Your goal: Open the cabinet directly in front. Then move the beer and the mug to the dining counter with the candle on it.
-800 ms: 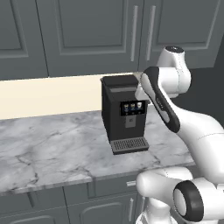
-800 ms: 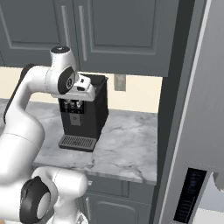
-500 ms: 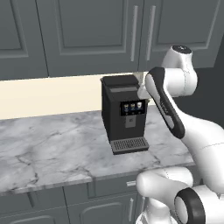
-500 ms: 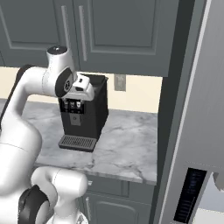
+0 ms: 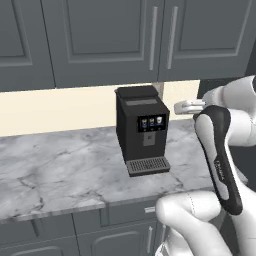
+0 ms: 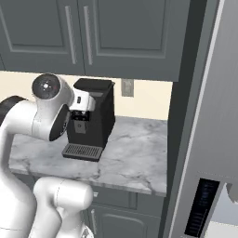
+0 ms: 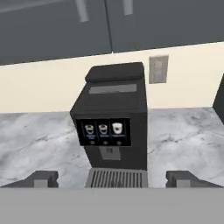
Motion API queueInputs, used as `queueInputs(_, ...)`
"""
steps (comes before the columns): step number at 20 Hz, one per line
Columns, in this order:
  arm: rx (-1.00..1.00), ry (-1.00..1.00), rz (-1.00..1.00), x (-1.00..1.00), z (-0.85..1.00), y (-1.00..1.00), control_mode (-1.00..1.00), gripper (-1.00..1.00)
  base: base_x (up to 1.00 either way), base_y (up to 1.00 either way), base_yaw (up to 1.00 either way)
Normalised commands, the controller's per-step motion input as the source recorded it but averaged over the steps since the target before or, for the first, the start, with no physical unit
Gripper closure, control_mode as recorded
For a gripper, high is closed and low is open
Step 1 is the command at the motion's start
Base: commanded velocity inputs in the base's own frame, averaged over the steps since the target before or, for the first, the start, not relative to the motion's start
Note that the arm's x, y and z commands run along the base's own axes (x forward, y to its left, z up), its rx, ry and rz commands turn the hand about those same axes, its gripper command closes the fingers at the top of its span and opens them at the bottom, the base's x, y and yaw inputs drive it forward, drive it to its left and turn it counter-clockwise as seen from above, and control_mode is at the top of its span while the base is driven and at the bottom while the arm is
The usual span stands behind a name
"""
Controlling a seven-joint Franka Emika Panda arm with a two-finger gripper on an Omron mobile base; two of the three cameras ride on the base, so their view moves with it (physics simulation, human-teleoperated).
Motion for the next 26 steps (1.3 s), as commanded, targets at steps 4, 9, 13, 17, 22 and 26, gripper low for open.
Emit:
queueInputs(4, 0.04, -0.42, 0.0, -0.44, 0.24, 0.0, -1.0, -1.0, 0.0, 0.0, 0.0)
queueInputs(9, 0.0, -0.55, 0.0, -0.53, 0.34, 0.0, -1.0, -1.0, 0.0, 0.0, 0.0)
queueInputs(13, 0.0, -0.59, -0.02, -0.53, 0.4, 0.0, -1.0, -1.0, 0.0, 0.0, 0.0)
queueInputs(17, 0.03, -0.15, -0.02, -0.06, 0.13, 0.0, -1.0, -1.0, 0.0, 0.0, 0.0)
queueInputs(22, 0.0, -0.02, -0.03, 0.25, 0.06, 0.0, -1.0, -1.0, 0.0, 0.0, 0.0)
queueInputs(26, 0.02, -0.05, -0.04, 0.38, 0.18, 0.0, -1.0, -1.0, 0.0, 0.0, 0.0)
